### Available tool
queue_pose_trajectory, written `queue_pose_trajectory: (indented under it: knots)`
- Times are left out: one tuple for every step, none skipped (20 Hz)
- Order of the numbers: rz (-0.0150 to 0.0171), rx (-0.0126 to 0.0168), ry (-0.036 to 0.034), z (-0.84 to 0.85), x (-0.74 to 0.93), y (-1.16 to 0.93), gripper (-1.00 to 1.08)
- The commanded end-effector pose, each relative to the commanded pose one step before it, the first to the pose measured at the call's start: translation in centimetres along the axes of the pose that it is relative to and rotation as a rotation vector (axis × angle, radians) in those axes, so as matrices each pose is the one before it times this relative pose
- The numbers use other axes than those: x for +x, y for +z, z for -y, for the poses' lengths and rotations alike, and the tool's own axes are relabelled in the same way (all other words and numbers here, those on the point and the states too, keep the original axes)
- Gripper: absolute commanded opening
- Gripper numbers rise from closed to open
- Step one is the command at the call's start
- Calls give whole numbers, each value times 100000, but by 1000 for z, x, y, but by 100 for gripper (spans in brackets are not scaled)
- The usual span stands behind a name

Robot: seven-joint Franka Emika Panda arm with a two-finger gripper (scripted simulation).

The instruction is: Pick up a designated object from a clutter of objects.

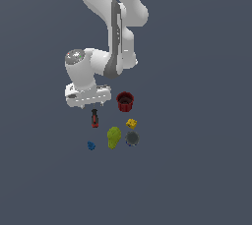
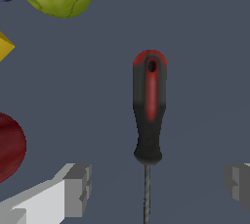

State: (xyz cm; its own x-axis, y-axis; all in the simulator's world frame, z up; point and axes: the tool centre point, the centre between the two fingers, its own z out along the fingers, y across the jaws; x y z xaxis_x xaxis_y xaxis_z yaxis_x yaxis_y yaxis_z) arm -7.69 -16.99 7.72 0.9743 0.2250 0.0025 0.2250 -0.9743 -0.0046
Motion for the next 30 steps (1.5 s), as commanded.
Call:
queue_pose_trajectory:
  knots:
    - [95, -286, -747, -320, -712, 711, 100]
    - [57, -62, -162, -79, -196, 186, 100]
    - [44, -47, -122, -62, -154, 144, 100]
    - [35, -37, -96, -40, -108, 103, 100]
    - [16, -17, -43, -30, -69, 61, 100]
    - [0, 0, 0, -16, -28, 20, 100]
    - [60, 78, 168, 52, 94, -91, 100]
    - [0, 0, 0, 0, -2, 27, 100]
    - [0, 0, 0, 1, -5, 81, 100]
    - [0, 0, 0, 1, -8, 135, 100]
    - [0, 0, 0, 1, -11, 189, 100]
    - [0, 0, 0, 1, -14, 241, 100]
    - [0, 0, 0, 1, -17, 293, 100]
    - [0, 0, 0, 0, -19, 345, 100]
    - [-11, -26, -39, 16, -11, 383, 100]
    - [0, 0, 0, -3, -22, 444, 100]
    - [0, 0, 0, -5, -22, 492, 100]
    - [-10, -24, -42, 10, -7, 477, 100]
    - [0, 0, 0, -8, -14, 432, 100]
    - [0, 0, 0, -8, -9, 379, 100]
    - [-19, -8, -44, 10, 6, 316, 100]
    - [0, 0, 0, -8, -4, 275, 100]
    - [0, 0, 0, -7, -2, 224, 100]
    - [0, 0, 0, -5, -1, 173, 100]
    - [0, 0, 0, -4, 0, 124, 100]
    - [0, 0, 0, -2, 0, 74, 100]
    - [-27, 7, -40, 15, 11, 16, 100]
    - [0, 0, 0, 0, 0, 0, -100]
    - [0, 0, 0, 0, 0, 0, -100]
    - [0, 0, 0, 0, 0, 0, -100]
